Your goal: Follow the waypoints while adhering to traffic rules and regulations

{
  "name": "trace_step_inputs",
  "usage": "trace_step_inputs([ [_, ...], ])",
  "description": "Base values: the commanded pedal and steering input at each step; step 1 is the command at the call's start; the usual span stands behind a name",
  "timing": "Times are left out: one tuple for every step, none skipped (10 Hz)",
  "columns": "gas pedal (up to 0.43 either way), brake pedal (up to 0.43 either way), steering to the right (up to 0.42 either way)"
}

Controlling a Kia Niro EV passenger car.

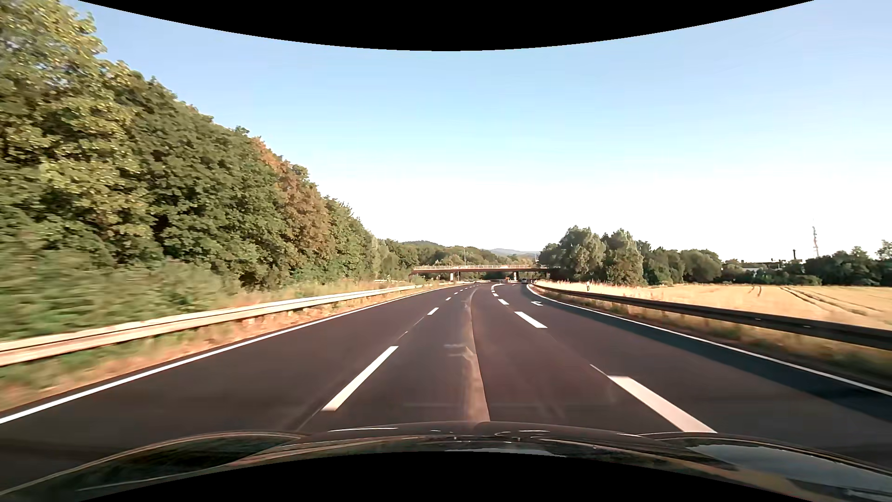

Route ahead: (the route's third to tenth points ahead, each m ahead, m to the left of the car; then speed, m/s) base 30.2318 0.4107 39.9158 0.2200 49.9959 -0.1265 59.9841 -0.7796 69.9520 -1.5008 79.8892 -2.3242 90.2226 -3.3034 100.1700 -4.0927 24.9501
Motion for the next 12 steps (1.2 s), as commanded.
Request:
trace_step_inputs([
  [0.209,0.000,0.008],
  [0.209,0.000,0.009],
  [0.209,0.000,0.009],
  [0.209,0.000,0.008],
  [0.209,0.000,0.009],
  [0.209,0.000,0.008],
  [0.209,0.000,0.008],
  [0.209,0.000,0.008],
  [0.209,0.000,0.008],
  [0.209,0.000,0.008],
  [0.209,0.000,0.008],
  [0.209,0.000,0.008],
])
